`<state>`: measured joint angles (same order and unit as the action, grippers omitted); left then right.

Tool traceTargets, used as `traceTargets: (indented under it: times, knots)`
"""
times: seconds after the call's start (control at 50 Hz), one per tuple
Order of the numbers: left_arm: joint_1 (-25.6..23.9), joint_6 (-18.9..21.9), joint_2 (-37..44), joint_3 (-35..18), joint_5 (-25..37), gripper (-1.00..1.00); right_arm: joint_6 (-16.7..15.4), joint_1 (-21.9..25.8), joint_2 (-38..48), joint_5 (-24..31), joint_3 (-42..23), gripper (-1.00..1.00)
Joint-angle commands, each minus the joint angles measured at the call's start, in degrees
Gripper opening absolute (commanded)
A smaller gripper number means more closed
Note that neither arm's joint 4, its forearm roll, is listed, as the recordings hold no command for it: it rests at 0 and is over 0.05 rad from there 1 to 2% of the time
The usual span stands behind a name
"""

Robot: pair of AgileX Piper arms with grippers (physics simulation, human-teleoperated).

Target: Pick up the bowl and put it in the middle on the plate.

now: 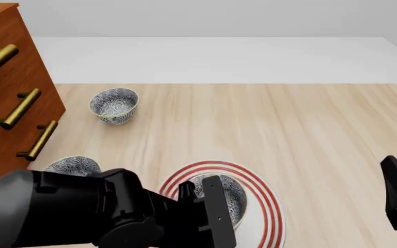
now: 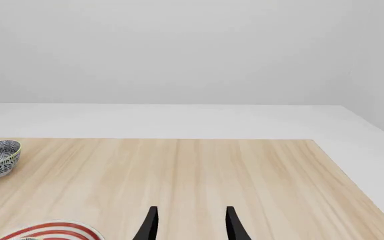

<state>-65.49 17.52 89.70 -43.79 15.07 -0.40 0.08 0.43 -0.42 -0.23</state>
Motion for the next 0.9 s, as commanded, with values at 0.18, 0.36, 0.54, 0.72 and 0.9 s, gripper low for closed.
traceTargets:
  times: [0.18,0.36,0.54,0.72,0.9]
  knots:
    - [0.84,1.15,0.49,1.51,-1.79,1.0,-0.01,0.0,0.0,0.0,0.0,1.0]
    - [-0.27,0.59,0.12,0.85,-0.66,1.0,-0.01,0.01,-0.01,0.0,0.0,1.0]
    - [-0.95,0.62,-1.47,0.11,0.75,1.0,-0.01,0.0,0.0,0.0,0.0,1.0]
    - [-0.15,1.53,-6.41,-1.54,4.55,1.0,0.0,0.0,-0.01,0.0,0.0,1.0]
    - [-2.37,0.36,-9.43,-3.7,8.19,1.0,0.01,0.0,0.01,0.0,0.0,1.0]
